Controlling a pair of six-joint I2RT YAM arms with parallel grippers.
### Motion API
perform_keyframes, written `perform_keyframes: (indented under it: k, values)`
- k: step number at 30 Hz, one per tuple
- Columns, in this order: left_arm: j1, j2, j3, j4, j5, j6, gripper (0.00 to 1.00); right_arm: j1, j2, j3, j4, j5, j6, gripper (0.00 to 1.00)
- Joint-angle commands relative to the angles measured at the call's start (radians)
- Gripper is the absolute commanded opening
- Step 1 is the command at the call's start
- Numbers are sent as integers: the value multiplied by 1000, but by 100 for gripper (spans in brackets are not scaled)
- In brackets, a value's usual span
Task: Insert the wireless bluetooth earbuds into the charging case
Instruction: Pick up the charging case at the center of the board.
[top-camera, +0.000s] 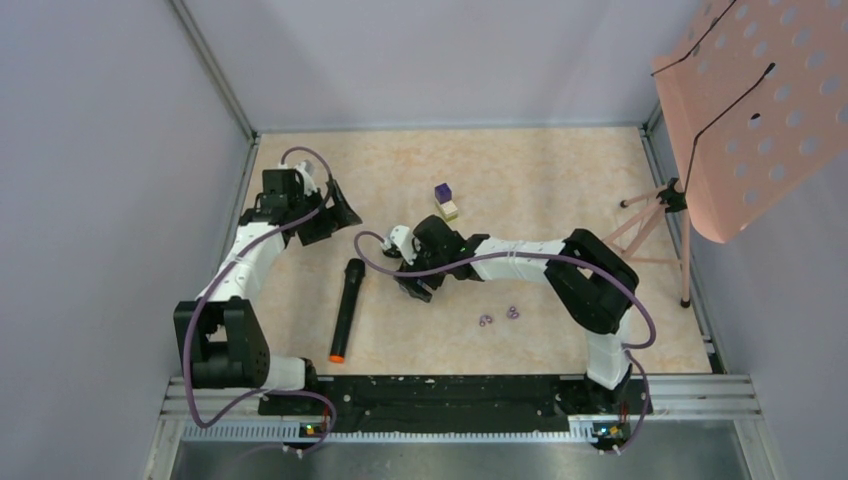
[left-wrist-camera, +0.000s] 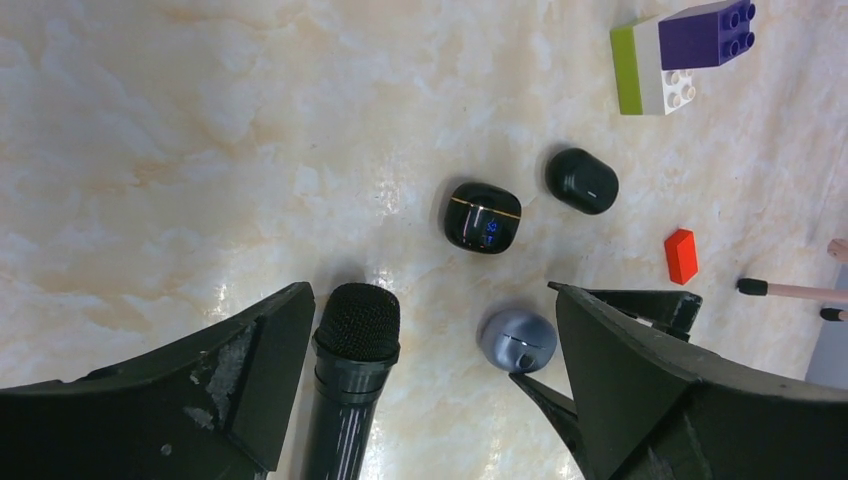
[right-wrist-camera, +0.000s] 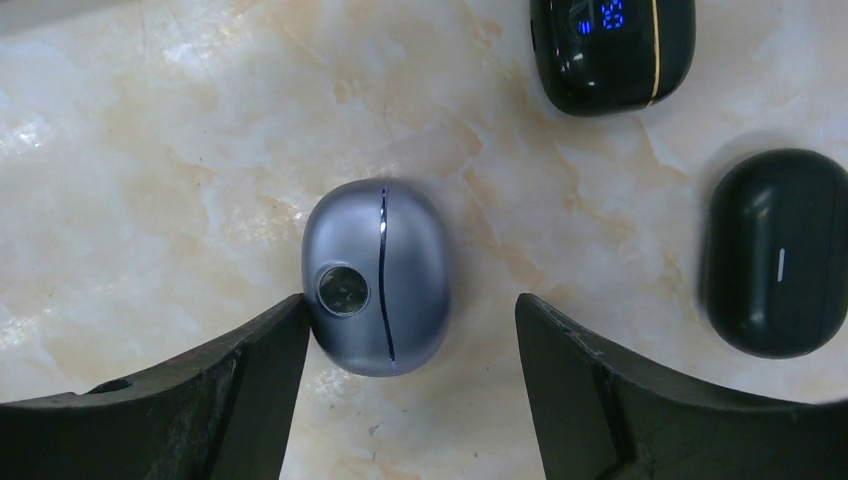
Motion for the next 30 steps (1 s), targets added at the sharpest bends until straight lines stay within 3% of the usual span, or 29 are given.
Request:
perform_keyframes:
  k: [1,4,6,8,13,16,20,23,30]
  values:
    - [18,-40,-18,32,46,-15,95,11,17,44,-9,20,-17,71]
    - [21,-40,-32,52,83,-28,93,12,17,35,-11,-24,-36,55]
    - [20,-36,-40,66,114,-30,91,12,10,34,-9,-50,-66,38]
    - [22,-27,-48,83,146,-38,89,11,-11,37,-12,-42,-100,31]
    - [12,-3,-66,160,308,-20,85,-29,-159,25,-14,5,-220,29]
    - [-1,10,-55,238,504,-43,85,-72,-269,22,-11,-12,-284,28]
    - [-61,5,-31,424,676,-130,86,-92,-383,25,-14,-26,-367,29]
    - [-110,6,-20,598,746,-216,87,-92,-427,38,-24,-22,-401,29]
    - [-217,75,53,674,801,-251,83,-92,-431,86,-46,13,-405,29]
